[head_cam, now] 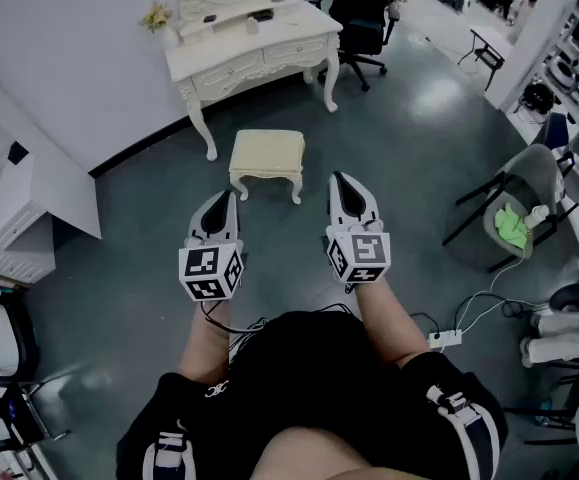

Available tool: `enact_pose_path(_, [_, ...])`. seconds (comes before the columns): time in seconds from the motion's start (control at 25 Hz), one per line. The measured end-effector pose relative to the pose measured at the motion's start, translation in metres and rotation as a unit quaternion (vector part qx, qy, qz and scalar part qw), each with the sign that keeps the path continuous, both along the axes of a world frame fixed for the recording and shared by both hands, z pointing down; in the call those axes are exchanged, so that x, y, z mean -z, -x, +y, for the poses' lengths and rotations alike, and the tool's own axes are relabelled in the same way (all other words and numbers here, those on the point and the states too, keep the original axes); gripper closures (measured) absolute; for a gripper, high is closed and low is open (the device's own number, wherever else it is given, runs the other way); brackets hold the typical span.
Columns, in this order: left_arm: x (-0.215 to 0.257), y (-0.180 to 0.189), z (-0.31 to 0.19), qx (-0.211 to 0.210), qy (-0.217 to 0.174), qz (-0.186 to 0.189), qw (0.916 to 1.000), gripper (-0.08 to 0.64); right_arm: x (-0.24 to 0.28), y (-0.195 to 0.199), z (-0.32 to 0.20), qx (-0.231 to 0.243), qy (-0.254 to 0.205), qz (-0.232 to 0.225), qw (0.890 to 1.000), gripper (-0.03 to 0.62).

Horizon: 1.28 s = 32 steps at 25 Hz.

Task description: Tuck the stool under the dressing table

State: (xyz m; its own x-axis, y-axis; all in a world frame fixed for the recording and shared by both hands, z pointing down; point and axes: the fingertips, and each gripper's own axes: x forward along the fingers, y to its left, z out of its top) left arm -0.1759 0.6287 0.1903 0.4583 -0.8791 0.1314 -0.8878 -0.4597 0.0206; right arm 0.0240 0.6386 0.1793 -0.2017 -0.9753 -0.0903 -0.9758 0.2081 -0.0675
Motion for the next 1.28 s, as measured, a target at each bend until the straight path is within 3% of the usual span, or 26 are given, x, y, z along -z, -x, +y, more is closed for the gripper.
enact_pose_path(0.92, [-0.010,0.061,0.014,-0.022,-0.009,-0.012,0.9996,0.540,-0.011,0.072,0.023,-0.009,-0.004,0.019,1.000,0.578])
enact_pose_path(1.28, [-0.020,0.061,-0.024,-0.014,-0.012,-0.013,0.9997,0.540,-0.021,0.065,-0.020,-0.006,-0.007,0.018,1.000,0.578])
